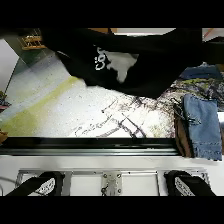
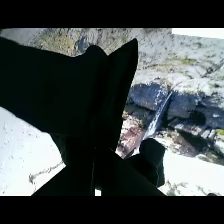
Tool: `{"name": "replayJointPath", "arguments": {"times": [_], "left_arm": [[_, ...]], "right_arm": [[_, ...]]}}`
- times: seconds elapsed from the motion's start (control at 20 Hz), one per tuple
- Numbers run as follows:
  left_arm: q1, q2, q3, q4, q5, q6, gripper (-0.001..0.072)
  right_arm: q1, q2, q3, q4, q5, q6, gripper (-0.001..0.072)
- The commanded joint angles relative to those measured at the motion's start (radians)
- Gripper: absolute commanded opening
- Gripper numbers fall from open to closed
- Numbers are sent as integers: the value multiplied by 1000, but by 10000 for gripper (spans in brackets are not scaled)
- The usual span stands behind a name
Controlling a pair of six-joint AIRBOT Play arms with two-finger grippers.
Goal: Fold the clothes and pants, and hang the long-sleeved shirts on hangers.
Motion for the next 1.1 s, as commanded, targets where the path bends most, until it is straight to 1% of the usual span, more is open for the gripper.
{"name": "replayJointPath", "arguments": {"times": [0.0,0.1,0.2,0.3,0.4,0.55,0.65,0.7,0.8,0.9,0.95,1.05], "left_arm": [[27,217,45,72,-17,5,7],[27,300,44,129,-38,-7,6],[27,352,44,153,-55,-32,6],[27,382,44,155,-81,-44,6],[27,384,18,190,-101,-67,7],[27,369,-154,304,-99,-130,6],[27,305,-292,352,-79,-140,7],[27,255,-357,361,-38,-139,7],[26,132,-441,353,106,-133,7],[8,-11,-456,354,264,-116,6],[2,-80,-438,353,312,-109,6],[2,-226,-356,351,331,-107,6]], "right_arm": [[-8,64,29,-11,-2,1,13],[-8,102,29,-22,0,2,12],[-8,138,29,-36,6,26,13],[-8,164,29,-44,27,64,12],[-8,169,28,-44,80,111,12],[-6,126,3,-43,174,180,12],[-3,64,-48,-40,190,203,12],[9,19,-82,-44,185,203,12],[42,-100,-125,-44,150,190,12],[72,-245,-123,-56,34,138,12],[77,-308,-121,-54,-54,129,12],[81,-420,-109,-48,-225,131,12]]}}
